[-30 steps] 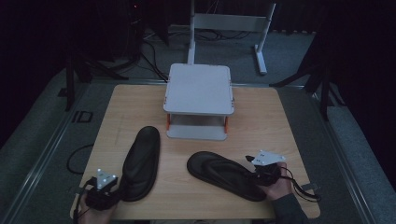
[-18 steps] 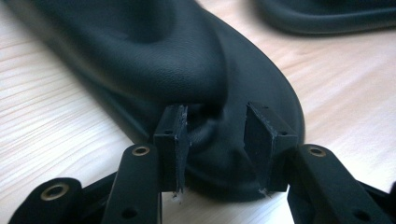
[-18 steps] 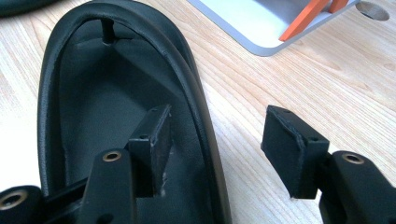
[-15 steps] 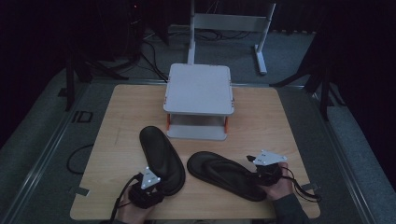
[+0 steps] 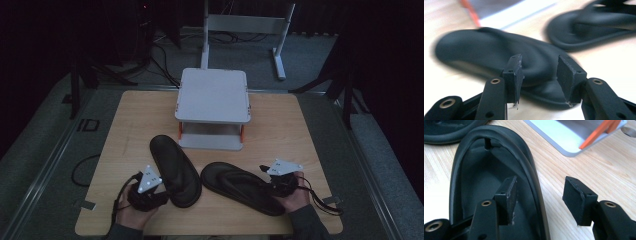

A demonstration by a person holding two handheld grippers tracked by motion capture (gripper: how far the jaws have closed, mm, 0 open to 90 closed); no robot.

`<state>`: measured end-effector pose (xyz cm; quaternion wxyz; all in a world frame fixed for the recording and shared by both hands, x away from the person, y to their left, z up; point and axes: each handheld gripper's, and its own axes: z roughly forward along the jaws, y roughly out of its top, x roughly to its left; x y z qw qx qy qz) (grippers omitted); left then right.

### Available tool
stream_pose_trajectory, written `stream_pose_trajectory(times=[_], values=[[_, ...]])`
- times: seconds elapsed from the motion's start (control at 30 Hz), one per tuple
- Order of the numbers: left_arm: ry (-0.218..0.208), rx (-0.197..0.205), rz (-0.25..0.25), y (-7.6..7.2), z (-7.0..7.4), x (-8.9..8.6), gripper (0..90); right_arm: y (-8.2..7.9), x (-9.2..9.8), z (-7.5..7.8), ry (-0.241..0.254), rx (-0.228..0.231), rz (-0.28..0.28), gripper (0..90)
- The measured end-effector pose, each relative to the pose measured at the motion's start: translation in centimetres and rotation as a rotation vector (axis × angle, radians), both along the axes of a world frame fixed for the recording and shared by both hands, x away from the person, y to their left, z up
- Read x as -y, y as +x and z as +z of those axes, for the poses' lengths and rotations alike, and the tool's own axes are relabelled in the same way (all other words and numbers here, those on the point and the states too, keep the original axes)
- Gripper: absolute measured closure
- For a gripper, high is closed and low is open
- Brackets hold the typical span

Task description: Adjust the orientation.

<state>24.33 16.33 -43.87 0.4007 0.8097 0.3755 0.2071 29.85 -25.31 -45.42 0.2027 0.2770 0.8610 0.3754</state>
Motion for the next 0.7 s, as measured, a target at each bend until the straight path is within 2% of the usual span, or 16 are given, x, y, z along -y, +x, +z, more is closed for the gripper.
stream_pose_trajectory(times=[0.2, 0.23, 0.27, 0.3, 0.4, 0.5, 0.6, 0.63, 0.7], values=[[0.023, -0.001, 0.101, 3.7, -0.1, -3.1, 54.4, 0.9, -1.3, -0.1, 0.001, -0.01, 0.037, 50.4], [0.023, -0.001, 0.101, 3.7, -0.1, -3.1, 54.4, 1.1, -1.6, -0.2, 0.002, -0.014, 0.043, 51.6], [0.02, -0.004, 0.12, 4.9, -0.2, -3.9, 54.4, 1.3, -1.8, -0.3, -0.003, -0.022, 0.048, 53.1], [0.019, -0.012, 0.124, 5.5, -0.3, -4.2, 54.4, 1.4, -2.0, -0.4, -0.005, -0.023, 0.054, 54.3], [0.045, -0.027, 0.137, 6.8, -1.0, -5.1, 54.4, 1.8, -2.4, -0.8, -0.01, -0.042, 0.064, 59.7], [0.063, -0.034, 0.113, 7.0, -1.6, -5.3, 52.4, 1.9, -2.5, -1.1, -0.026, -0.053, 0.064, 67.5], [0.095, -0.03, 0.071, 6.1, -2.0, -5.0, 49.9, 1.9, -2.2, -1.2, -0.028, -0.053, 0.052, 72.3], [0.095, -0.03, 0.071, 6.1, -2.0, -5.0, 49.0, 1.9, -2.2, -1.2, -0.028, -0.053, 0.052, 72.3], [0.093, -0.033, 0.033, 4.8, -2.5, -4.9, 48.4, 1.8, -2.0, -1.1, -0.044, -0.045, 0.039, 74.2]])
